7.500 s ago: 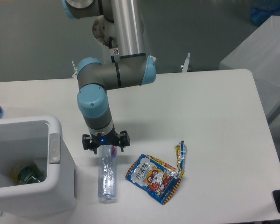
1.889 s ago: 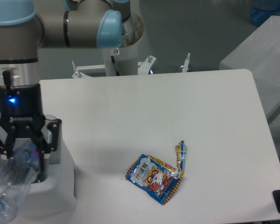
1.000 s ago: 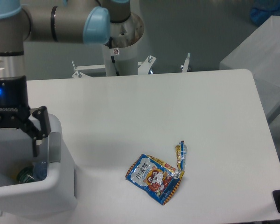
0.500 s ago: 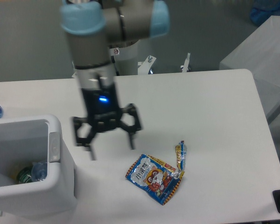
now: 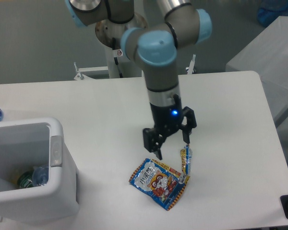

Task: Place the trash in the trash can
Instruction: 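Move the gripper over the blue snack wrapper and lower it, then close the gripper on the snack wrapper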

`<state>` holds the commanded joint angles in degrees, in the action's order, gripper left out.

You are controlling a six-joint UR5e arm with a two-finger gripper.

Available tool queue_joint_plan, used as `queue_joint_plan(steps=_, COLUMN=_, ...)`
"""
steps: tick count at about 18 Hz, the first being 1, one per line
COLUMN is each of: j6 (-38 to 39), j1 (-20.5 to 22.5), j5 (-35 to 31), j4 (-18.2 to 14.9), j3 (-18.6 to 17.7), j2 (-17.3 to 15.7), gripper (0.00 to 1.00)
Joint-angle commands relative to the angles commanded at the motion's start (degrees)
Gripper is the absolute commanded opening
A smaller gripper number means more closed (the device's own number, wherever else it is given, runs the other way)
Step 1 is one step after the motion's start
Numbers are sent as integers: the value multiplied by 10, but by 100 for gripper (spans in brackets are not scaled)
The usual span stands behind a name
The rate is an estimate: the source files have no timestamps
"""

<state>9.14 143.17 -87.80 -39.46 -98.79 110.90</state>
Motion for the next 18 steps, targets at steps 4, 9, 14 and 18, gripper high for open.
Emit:
queue_joint_plan(steps=4, j6=6, j1=1, j5=-2, j4=1, j3=8, j2=48, gripper=100)
queue_joint_plan(steps=9, j6=6, j1=2, j5=-1, j4=1, j3=7, j2=78, gripper=100)
queue_joint_plan(steps=14, j6=11, j1=2, j5=0, j4=1, j3=11, j2=92, gripper=100)
queue_joint_plan(steps=18, j6=19, j1=1, j5=2, j4=2, j3=14, j2=102, gripper=100)
